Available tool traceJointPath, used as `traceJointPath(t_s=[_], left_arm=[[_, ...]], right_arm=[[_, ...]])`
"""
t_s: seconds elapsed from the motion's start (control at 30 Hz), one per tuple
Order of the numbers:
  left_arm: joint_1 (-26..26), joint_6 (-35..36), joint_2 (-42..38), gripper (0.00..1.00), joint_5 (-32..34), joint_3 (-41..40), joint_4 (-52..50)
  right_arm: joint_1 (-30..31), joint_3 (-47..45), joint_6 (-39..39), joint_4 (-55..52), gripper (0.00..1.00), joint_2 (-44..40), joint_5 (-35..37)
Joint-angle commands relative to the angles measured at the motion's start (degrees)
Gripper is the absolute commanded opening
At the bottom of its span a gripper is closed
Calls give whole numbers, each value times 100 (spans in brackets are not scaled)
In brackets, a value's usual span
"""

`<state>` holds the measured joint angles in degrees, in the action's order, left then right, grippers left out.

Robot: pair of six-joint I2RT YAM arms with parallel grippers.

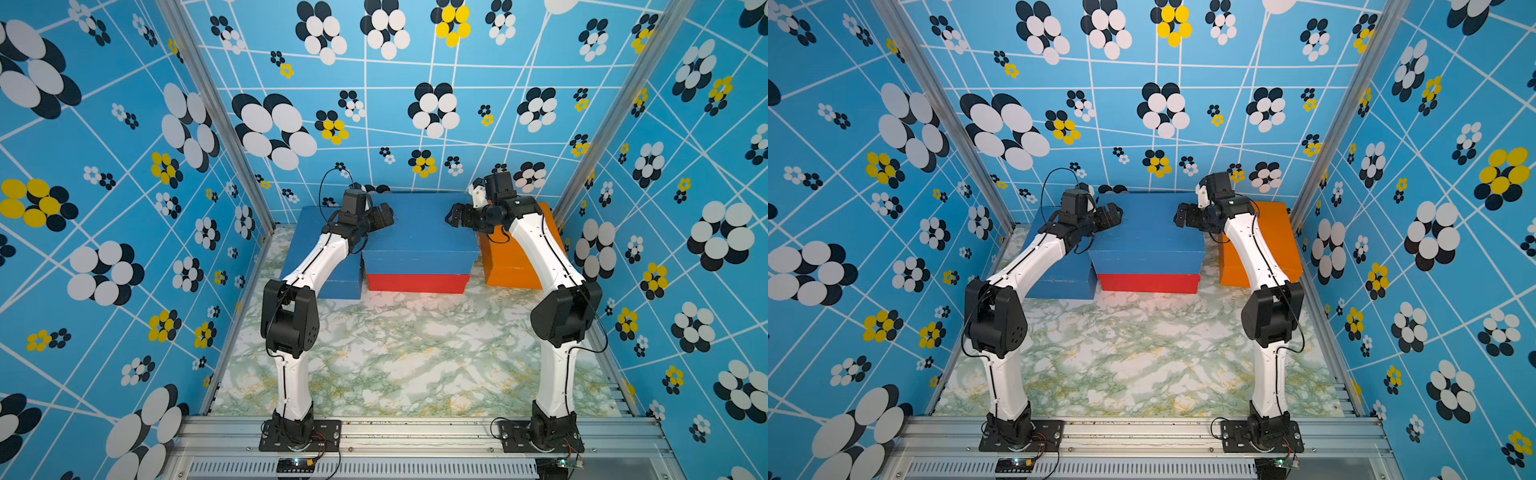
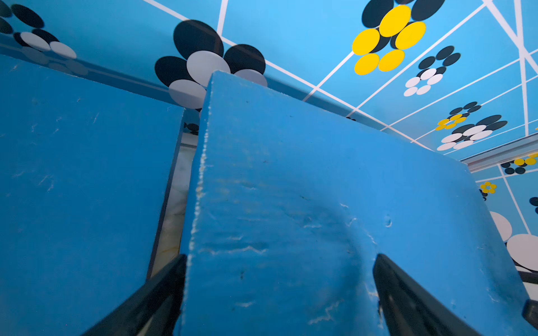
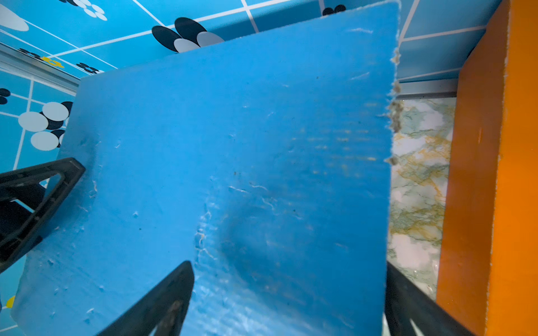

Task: Stack the shoeboxes
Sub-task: Place the shoebox at the shoebox.

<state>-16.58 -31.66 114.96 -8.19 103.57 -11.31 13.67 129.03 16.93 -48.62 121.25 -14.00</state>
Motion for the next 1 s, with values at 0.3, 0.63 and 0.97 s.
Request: traceJointPath(t_s=[0.3,0.63,0.97], left_arm=[[9,113,40,100,-806,433,90],[37,135,333,99,-940,850,-225],[7,151,395,99,-655,806,-350]], right_arm=[[111,307,148,239,99,-59,-552],[-40,366,272,201,99,-24,-499],[-163,514,328,152,99,161,-639]])
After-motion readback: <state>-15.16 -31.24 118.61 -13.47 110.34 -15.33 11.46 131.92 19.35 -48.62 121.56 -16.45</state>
